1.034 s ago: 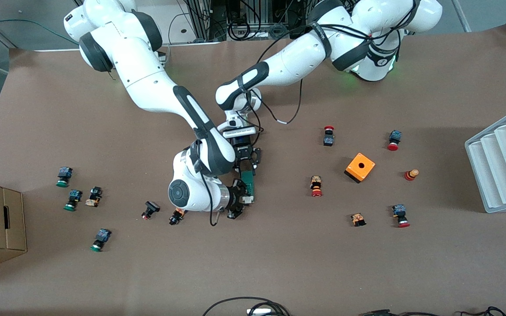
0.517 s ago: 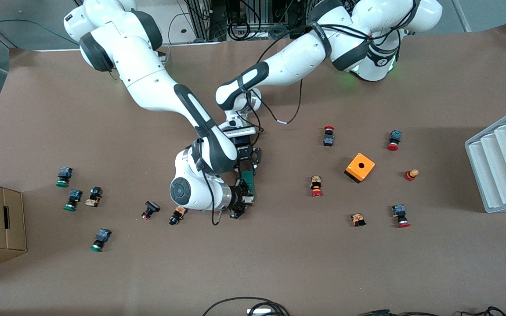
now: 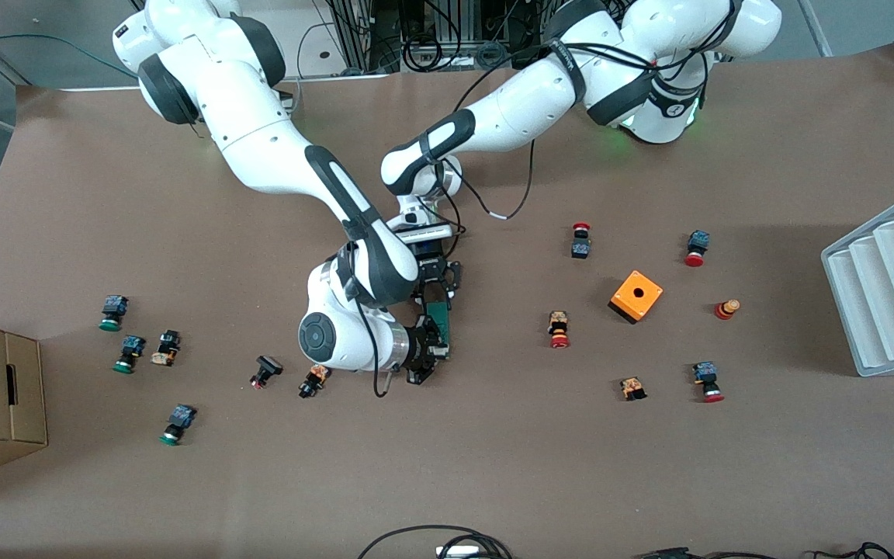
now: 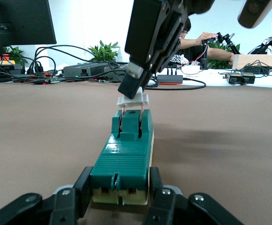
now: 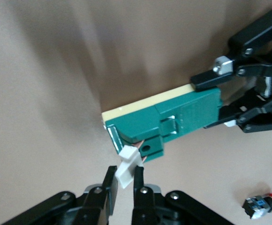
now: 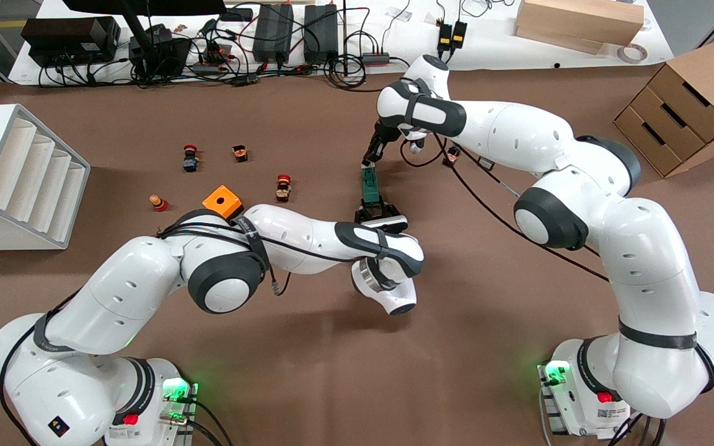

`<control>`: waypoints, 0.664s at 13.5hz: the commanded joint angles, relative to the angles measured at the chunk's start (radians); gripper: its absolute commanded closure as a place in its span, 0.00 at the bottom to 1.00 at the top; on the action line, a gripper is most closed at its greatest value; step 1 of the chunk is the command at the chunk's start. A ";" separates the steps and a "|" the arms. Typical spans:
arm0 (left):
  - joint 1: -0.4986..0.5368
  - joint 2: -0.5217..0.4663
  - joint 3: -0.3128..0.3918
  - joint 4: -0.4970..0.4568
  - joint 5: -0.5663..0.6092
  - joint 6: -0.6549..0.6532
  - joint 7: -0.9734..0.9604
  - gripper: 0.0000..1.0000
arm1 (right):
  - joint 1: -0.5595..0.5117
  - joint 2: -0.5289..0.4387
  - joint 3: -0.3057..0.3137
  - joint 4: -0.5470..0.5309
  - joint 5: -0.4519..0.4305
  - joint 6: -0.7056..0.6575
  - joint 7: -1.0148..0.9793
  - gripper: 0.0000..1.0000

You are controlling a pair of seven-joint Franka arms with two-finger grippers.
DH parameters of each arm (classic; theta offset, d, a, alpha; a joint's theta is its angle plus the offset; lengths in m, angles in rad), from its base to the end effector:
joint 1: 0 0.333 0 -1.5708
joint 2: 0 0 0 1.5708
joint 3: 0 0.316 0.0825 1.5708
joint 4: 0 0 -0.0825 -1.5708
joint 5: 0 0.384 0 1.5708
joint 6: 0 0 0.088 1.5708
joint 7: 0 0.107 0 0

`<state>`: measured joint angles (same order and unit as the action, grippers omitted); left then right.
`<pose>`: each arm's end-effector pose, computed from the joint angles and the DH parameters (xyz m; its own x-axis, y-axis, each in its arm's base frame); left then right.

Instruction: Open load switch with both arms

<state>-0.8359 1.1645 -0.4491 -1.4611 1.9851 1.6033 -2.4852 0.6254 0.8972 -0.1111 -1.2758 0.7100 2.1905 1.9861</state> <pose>0.3323 -0.5903 0.0413 0.1918 0.0393 0.9806 0.1722 -0.9851 0.0058 0.6356 0.4109 0.2185 -0.2960 -0.8649 -0.4054 -0.9464 0.2082 0.2468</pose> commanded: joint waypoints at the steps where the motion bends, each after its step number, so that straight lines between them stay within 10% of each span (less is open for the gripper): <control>1: 0.001 0.012 -0.007 0.010 0.001 0.006 0.008 0.46 | 0.011 0.002 0.013 -0.016 0.006 0.026 0.005 0.90; 9: 0.001 0.012 -0.007 0.010 0.001 0.004 0.008 0.46 | 0.011 -0.030 0.014 -0.085 0.002 0.025 -0.044 0.90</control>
<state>-0.8359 1.1646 -0.4491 -1.4611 1.9848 1.6033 -2.4851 0.6260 0.8792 -0.1090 -1.2957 0.7100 2.1867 1.9711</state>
